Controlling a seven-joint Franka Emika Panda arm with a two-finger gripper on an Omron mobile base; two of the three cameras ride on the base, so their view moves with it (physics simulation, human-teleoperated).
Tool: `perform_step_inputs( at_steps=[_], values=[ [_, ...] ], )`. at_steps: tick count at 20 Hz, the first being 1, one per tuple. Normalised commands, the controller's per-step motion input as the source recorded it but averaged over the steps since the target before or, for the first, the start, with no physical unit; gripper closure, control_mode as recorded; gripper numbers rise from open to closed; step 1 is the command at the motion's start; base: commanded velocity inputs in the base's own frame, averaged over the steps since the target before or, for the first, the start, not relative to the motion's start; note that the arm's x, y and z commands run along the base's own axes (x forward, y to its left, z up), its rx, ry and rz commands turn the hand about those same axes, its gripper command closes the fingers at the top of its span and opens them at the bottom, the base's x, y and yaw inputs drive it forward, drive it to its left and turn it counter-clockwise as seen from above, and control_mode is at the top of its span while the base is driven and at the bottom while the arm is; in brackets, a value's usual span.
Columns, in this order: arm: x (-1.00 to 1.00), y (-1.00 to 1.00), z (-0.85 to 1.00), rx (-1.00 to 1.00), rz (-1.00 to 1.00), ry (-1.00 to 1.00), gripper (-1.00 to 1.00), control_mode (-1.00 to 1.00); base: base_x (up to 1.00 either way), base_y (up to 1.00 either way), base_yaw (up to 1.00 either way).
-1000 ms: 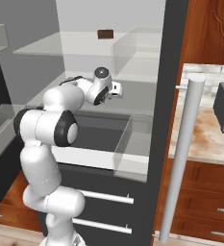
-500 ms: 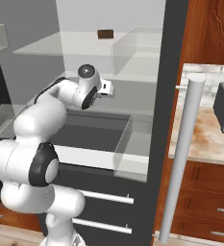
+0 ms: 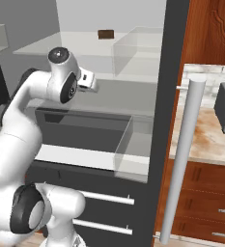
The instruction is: Take the fish out of the fridge, briefly rinse it in the sink, and place it on the tray next to the sink.
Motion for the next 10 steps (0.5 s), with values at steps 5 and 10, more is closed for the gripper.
perform_step_inputs(
  at_steps=[5,10],
  values=[
    [-1.00,0.41,0.65,0.00,-0.04,0.04,1.00,-1.00,0.00,0.00,0.00],
    [-0.95,0.16,0.24,-0.10,0.00,-0.25,1.00,-1.00,0.00,0.00,0.00]
  ],
)
